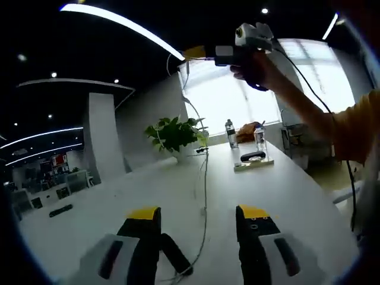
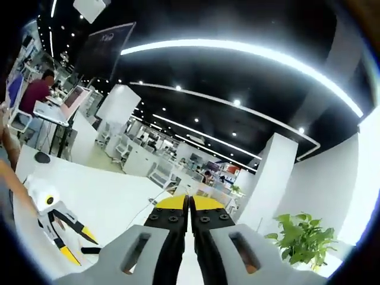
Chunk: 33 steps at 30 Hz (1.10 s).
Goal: Peel open the Velcro strap on the desktop, arrange the wired earphones neatly onto it, and close the Velcro strap to secure them.
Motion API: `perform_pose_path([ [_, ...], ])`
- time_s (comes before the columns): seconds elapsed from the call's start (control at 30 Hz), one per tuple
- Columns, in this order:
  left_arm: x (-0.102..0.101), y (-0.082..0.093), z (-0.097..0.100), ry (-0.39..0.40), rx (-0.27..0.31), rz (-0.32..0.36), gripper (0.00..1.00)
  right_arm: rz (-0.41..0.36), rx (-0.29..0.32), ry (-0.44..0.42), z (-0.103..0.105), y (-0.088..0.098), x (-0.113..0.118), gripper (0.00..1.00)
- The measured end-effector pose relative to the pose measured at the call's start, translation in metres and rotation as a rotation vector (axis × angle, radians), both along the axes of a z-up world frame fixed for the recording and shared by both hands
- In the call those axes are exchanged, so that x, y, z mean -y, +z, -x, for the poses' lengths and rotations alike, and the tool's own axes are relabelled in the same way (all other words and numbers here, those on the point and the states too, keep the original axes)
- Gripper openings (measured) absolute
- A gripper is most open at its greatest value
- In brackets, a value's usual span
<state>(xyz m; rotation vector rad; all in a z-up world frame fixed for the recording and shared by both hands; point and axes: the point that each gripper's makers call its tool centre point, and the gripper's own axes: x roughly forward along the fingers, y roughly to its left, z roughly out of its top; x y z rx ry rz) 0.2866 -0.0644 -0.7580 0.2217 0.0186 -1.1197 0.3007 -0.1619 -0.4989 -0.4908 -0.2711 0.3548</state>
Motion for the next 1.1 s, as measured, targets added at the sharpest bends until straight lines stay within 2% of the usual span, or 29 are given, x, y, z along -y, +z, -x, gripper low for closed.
perform_pose_path([
  [0.13, 0.001, -0.011, -0.002, 0.011, 0.028, -0.057, 0.52, -0.024, -0.015, 0.019, 0.000, -0.003, -0.001, 0.04],
  [0.3, 0.005, -0.019, 0.001, -0.001, 0.034, -0.091, 0.48, -0.031, -0.012, 0.024, 0.000, -0.003, -0.002, 0.04],
  [1.1, 0.006, -0.034, 0.000, -0.008, 0.034, -0.144, 0.36, -0.067, -0.062, 0.064, -0.002, -0.015, -0.007, 0.04],
])
